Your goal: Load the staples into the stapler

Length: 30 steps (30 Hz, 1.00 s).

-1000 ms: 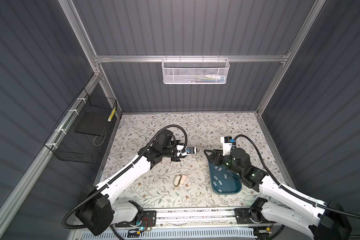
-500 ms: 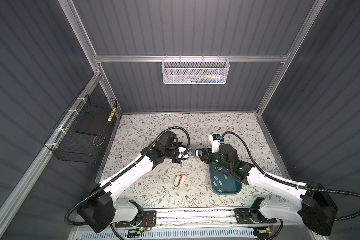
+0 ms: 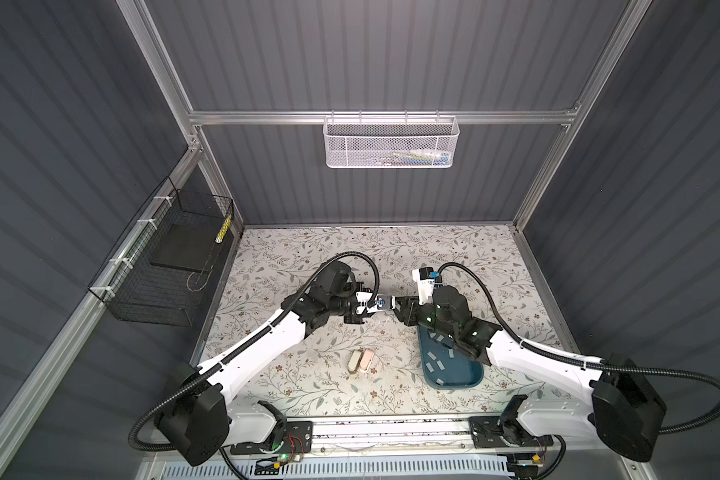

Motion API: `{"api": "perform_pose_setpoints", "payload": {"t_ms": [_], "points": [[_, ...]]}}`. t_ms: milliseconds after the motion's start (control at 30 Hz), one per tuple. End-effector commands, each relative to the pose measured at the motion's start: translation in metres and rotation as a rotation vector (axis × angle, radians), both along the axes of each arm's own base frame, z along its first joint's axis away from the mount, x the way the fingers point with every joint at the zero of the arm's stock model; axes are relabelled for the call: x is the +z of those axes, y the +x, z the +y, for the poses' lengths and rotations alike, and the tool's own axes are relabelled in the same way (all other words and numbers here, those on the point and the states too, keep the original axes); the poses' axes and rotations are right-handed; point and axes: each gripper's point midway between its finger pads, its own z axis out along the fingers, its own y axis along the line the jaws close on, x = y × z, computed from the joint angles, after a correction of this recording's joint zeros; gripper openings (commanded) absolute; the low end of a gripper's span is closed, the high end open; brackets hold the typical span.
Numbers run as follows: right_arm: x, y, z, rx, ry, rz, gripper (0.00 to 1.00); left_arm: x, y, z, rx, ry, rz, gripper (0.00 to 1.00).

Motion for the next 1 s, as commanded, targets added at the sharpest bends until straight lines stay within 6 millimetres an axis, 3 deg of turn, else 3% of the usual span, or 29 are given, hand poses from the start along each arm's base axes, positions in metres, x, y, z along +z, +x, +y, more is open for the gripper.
{"api": "perform_pose_setpoints", "payload": {"t_ms": [0, 533, 967], "points": [[0.013, 0.004, 0.012, 0.018, 0.034, -0.018, 0.43, 0.028, 0.001, -0.002, -0.004, -0.068, -0.073, 0.0], [0.0, 0.017, 0.005, -0.045, -0.019, -0.032, 0.11, 0.045, 0.0, 0.006, -0.008, -0.147, -0.07, 0.0], [-0.024, 0.039, -0.016, -0.106, -0.021, 0.015, 0.0, 0.06, 0.003, 0.019, 0.005, -0.202, -0.11, 0.0]]}}
